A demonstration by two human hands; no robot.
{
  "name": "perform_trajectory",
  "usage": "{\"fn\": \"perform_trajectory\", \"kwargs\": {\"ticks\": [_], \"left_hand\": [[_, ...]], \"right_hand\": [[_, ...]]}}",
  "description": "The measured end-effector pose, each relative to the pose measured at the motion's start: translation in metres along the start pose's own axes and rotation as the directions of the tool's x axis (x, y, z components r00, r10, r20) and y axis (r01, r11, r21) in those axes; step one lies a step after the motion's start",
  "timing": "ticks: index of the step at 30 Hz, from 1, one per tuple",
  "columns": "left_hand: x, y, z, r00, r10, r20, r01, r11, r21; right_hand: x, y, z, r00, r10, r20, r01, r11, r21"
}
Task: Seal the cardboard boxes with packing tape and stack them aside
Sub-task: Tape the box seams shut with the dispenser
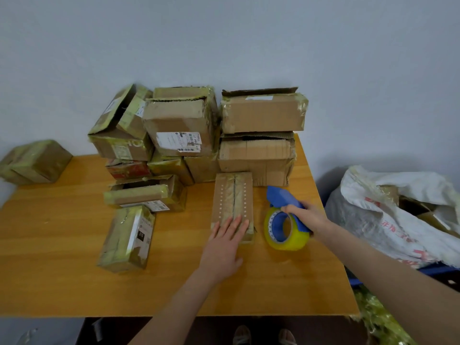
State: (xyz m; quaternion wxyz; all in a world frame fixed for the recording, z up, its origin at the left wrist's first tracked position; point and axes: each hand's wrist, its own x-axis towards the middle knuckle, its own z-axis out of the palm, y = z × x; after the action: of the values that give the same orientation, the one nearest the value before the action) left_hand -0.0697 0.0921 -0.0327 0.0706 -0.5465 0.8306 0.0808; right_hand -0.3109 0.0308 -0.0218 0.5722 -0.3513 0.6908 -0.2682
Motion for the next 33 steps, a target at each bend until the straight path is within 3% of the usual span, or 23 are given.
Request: {"fn": "perform_trajectory", "kwargs": {"ticks": [3, 5, 8, 12, 14, 16, 18, 20, 22, 25, 28, 30, 33], "left_hand": [[0.001, 0.002, 0.004, 1.0, -0.027, -0.001, 0.027, 1.0, -0.015], [0.001, 0.003, 0.005, 0.999, -0.038, 0.008, 0.038, 0.999, -0.032], [0.002, 0.0, 0.002, 0.999, -0.028, 0.02, 0.03, 0.996, -0.085], [-0.003, -0.007, -0.006, 0.998, -0.051, -0.029, 0.043, 0.972, -0.232], [-0.009, -0.014, -0.008, 0.986, -0.123, -0.112, 0.086, 0.954, -0.287], [-0.014, -0.022, -0.004, 0.965, -0.165, -0.202, 0.103, 0.952, -0.288], [-0.017, -0.025, 0.005, 0.959, -0.123, -0.256, 0.058, 0.968, -0.245], [-0.015, -0.021, 0.013, 0.969, -0.033, -0.246, -0.011, 0.985, -0.172], [-0.011, -0.016, 0.016, 0.982, -0.004, -0.189, -0.021, 0.992, -0.128], [-0.009, -0.016, 0.02, 0.991, -0.017, -0.136, 0.001, 0.993, -0.116], [-0.01, -0.019, 0.019, 0.981, -0.041, -0.192, -0.027, 0.942, -0.336], [-0.013, -0.025, 0.015, 0.956, -0.161, -0.244, 0.002, 0.837, -0.547], [-0.016, -0.033, 0.006, 0.828, -0.48, -0.29, 0.163, 0.7, -0.695]], "right_hand": [[0.002, 0.014, 0.007, 0.984, 0.171, 0.052, -0.178, 0.962, 0.207], [0.003, 0.02, 0.01, 0.963, 0.262, 0.071, -0.271, 0.93, 0.247], [0.008, 0.024, 0.011, 0.967, 0.254, 0.006, -0.254, 0.964, 0.076], [0.002, 0.02, 0.008, 0.998, 0.05, -0.037, -0.057, 0.964, -0.258], [-0.005, 0.014, 0.008, 0.993, -0.107, -0.042, 0.066, 0.83, -0.554], [-0.016, 0.008, 0.015, 0.945, -0.326, -0.028, 0.194, 0.627, -0.754], [-0.033, 0.004, 0.036, 0.876, -0.469, 0.115, 0.353, 0.46, -0.815], [-0.05, 0.007, 0.067, 0.807, -0.503, 0.31, 0.5, 0.301, -0.812], [-0.055, 0.017, 0.09, 0.781, -0.479, 0.401, 0.555, 0.238, -0.797], [-0.049, 0.033, 0.103, 0.808, -0.421, 0.412, 0.531, 0.218, -0.819], [-0.049, 0.034, 0.103, 0.785, -0.463, 0.412, 0.579, 0.312, -0.753], [-0.049, 0.026, 0.096, 0.799, -0.486, 0.355, 0.569, 0.418, -0.708], [-0.046, 0.016, 0.084, 0.845, -0.52, 0.126, 0.454, 0.571, -0.685]]}}
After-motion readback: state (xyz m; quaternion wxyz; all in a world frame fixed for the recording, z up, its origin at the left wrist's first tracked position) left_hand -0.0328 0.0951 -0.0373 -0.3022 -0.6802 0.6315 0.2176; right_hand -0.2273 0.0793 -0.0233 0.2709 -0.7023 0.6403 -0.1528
